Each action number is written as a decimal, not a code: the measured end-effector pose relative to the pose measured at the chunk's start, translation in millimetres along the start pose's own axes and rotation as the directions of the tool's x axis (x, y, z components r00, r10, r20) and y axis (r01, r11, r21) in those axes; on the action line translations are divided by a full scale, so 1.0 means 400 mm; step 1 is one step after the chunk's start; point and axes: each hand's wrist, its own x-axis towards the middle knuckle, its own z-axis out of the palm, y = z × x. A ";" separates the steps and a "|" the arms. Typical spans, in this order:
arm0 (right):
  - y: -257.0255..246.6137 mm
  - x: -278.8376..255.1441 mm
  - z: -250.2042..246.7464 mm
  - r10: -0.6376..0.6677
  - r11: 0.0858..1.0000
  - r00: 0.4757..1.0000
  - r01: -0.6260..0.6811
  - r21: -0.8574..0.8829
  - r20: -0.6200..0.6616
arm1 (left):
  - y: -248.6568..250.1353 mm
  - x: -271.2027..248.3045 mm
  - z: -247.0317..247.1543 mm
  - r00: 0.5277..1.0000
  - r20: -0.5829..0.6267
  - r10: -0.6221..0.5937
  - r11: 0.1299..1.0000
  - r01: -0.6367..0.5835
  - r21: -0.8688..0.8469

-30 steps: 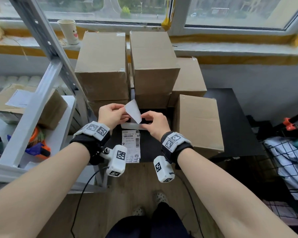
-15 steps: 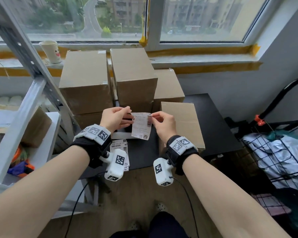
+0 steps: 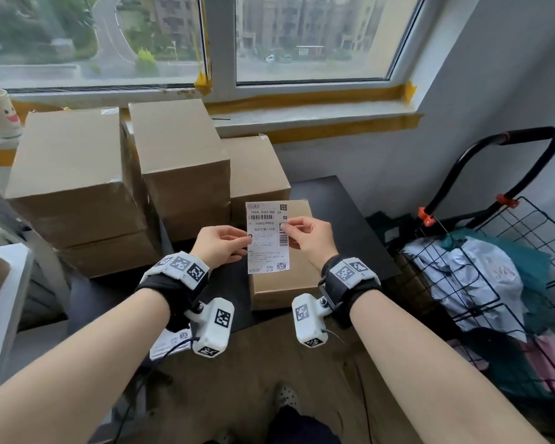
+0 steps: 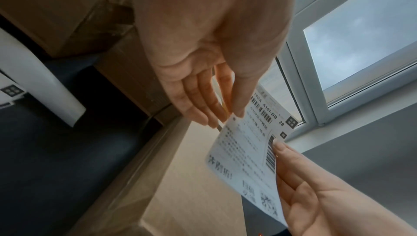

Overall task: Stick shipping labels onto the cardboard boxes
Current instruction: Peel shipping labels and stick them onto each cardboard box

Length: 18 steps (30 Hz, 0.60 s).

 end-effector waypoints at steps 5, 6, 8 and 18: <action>0.028 0.050 -0.047 0.072 0.997 0.997 -0.072 0.002 0.016 | -0.006 0.048 0.072 0.999 -0.045 -0.016 1.000 0.017 0.021; 0.034 0.061 -0.054 0.098 0.995 0.995 -0.098 -0.002 0.025 | -0.006 0.055 0.085 0.998 -0.063 -0.025 0.999 0.027 0.030; 0.050 0.087 -0.063 0.139 0.990 0.990 -0.138 -0.034 0.037 | -0.010 0.073 0.107 0.994 -0.104 -0.037 0.997 0.044 0.071; 0.079 0.156 -0.060 0.119 0.884 0.993 -0.117 -0.452 -0.023 | -0.032 0.124 0.162 0.956 -0.277 -0.101 0.954 0.172 0.246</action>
